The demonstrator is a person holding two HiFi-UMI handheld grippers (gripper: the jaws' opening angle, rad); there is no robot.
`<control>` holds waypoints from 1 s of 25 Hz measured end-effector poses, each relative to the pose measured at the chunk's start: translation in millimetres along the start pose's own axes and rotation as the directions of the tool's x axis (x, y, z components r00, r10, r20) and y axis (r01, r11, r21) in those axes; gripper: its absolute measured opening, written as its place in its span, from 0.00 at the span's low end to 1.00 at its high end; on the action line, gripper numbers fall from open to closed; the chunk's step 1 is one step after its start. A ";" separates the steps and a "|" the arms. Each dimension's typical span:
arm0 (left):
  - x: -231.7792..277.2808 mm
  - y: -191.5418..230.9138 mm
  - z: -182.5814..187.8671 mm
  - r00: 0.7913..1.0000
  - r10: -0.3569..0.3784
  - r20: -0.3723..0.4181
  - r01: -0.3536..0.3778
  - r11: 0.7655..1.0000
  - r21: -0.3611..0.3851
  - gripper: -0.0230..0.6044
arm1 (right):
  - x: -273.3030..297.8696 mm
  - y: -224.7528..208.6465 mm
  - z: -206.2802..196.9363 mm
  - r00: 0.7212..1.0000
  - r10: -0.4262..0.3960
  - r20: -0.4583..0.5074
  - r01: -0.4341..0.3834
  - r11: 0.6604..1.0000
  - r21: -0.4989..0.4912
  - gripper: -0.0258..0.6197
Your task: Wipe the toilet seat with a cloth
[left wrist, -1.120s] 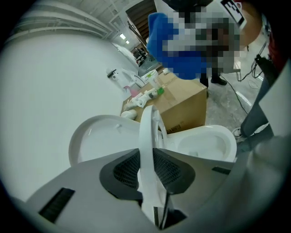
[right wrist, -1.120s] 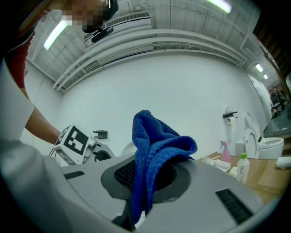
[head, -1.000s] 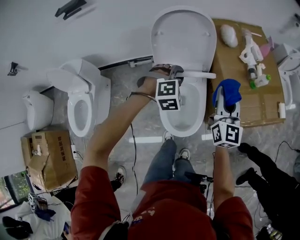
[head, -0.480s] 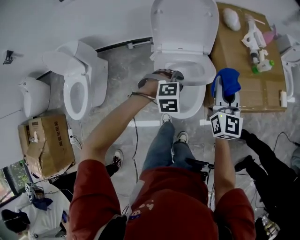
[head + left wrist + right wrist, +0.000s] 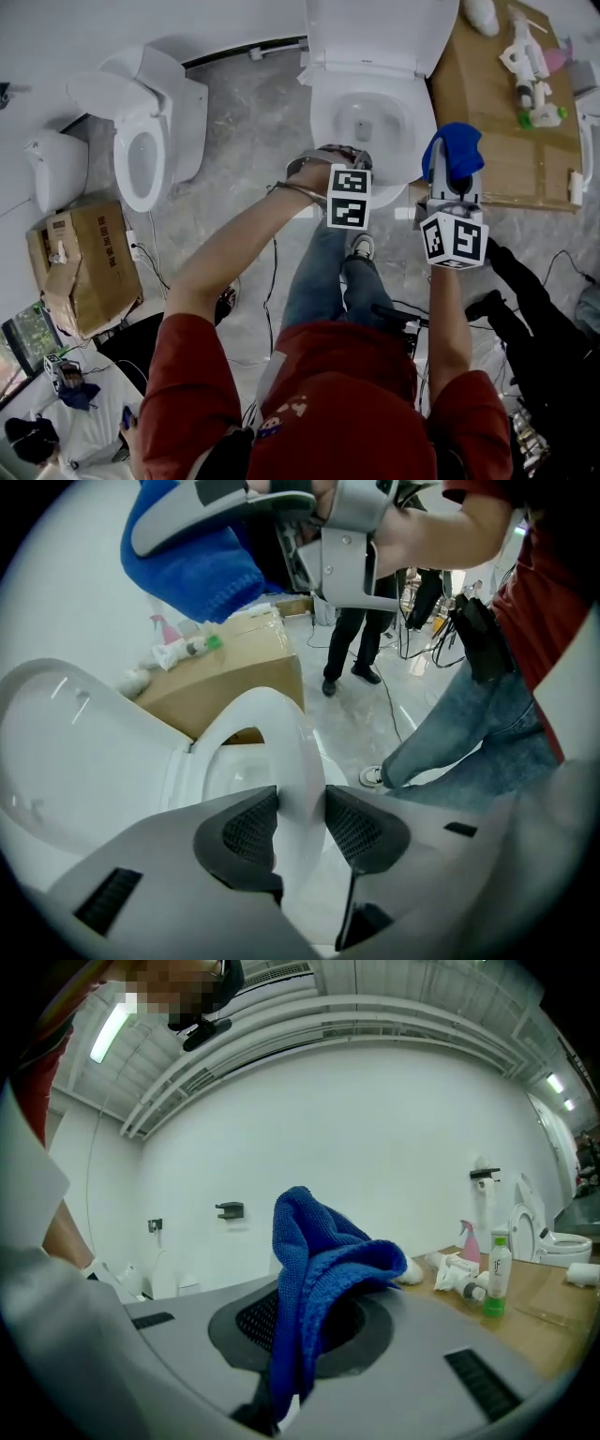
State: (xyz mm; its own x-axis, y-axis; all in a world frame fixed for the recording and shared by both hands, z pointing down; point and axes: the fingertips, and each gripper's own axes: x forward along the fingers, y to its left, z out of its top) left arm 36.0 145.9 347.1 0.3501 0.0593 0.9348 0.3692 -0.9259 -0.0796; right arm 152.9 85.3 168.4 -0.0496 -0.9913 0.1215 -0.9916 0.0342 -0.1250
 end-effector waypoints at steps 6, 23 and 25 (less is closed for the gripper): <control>47.5 -33.3 -14.2 0.998 -0.063 -0.012 0.063 0.998 0.017 0.33 | 6.4 -0.4 -34.9 0.999 0.009 -0.039 -0.009 1.000 0.002 0.12; 214.6 -97.0 -61.9 0.976 -0.216 -0.031 0.210 0.968 -0.134 0.29 | 1.8 -21.5 -179.2 0.985 0.041 -0.165 -0.039 0.999 0.015 0.12; 231.3 -99.9 -67.0 0.977 -0.211 -0.034 0.204 0.969 -0.142 0.29 | -0.1 -23.3 -196.7 0.982 0.048 -0.185 -0.044 0.999 0.023 0.12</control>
State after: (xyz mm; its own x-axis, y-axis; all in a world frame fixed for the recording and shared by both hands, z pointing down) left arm 22.4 227.1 594.4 0.2346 0.2404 0.9419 0.3067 -0.9377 0.1630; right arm 152.5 109.5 365.0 -0.1183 -0.9479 0.2957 -0.9854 0.0754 -0.1525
